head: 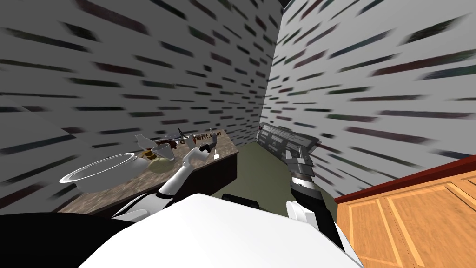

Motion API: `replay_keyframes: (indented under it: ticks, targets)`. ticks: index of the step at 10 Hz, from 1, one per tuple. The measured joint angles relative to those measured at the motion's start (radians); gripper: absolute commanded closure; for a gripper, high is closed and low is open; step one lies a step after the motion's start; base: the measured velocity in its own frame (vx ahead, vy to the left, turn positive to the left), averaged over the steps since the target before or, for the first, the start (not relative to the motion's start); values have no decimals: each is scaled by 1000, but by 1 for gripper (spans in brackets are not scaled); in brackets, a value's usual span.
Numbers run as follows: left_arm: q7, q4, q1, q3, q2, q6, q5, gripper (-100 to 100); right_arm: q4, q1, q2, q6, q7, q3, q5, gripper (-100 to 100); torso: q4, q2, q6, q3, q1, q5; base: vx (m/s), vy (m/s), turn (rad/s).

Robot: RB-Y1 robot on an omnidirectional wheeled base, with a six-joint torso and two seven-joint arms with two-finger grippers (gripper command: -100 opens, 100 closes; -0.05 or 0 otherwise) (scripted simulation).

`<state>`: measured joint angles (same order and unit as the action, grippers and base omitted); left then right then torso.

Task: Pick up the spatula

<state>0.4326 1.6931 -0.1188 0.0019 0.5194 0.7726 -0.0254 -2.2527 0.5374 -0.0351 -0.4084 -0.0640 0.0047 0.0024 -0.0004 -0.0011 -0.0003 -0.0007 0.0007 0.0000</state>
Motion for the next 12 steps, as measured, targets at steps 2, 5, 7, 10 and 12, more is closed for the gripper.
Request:
replay_keyframes:
  ticks: [2, 5, 7, 10, 12]
  targets:
    - [14, -17, -16, -5, 3, 47, -11, -100, 0, 0, 0, 0, 0, 0, 0, 0, 0, 1, 0, 0, 0, 0, 10, 3, -21]
    - [51, -77, -73, -23, 14, 128, -57, -100, 0, 0, 0, 0, 0, 0, 0, 0, 0, 0, 0, 0, 0, 0, 14, 11, -29]
    - [65, -95, -88, -29, 15, 172, -69, -100, 0, 0, 0, 0, 0, 0, 0, 0, 0, 1, 0, 0, 0, 0, 6, 11, -10]
    - [101, -149, -144, -47, 23, 256, -118, -100, 0, 0, 0, 0, 0, 0, 0, 0, 0, 1, 0, 0, 1, 0, 9, 22, -33]
    - [122, -189, -181, -61, 22, 315, -145, -100, 0, 0, 0, 0, 0, 0, 0, 0, 0, 0, 0, 0, 1, 0, 13, 25, -30]
